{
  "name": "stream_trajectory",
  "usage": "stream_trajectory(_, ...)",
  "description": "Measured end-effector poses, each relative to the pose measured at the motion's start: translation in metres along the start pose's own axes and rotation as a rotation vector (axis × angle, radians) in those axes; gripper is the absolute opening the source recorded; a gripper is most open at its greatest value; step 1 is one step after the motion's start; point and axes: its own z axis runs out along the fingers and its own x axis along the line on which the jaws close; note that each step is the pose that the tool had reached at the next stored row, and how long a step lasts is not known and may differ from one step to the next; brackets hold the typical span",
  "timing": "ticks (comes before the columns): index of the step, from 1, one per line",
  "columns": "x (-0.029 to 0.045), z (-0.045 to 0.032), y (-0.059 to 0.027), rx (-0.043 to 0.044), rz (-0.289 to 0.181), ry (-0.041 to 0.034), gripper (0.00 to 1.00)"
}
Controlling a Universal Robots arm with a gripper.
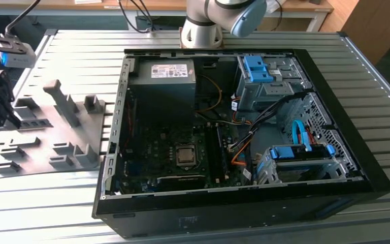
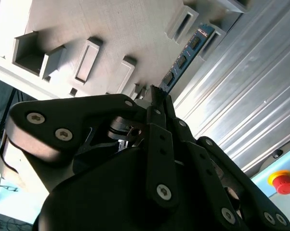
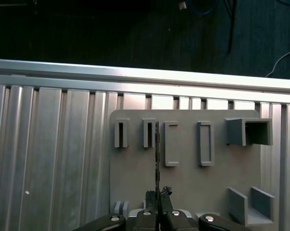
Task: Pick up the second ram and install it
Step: 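Pick up the second ram and move it above second insertion slot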
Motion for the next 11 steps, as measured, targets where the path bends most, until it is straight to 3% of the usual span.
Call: stream_trajectory(11, -0.0004, -0.0110, 0.0005, 0.0000, 0.000, -0.0025, 0.14)
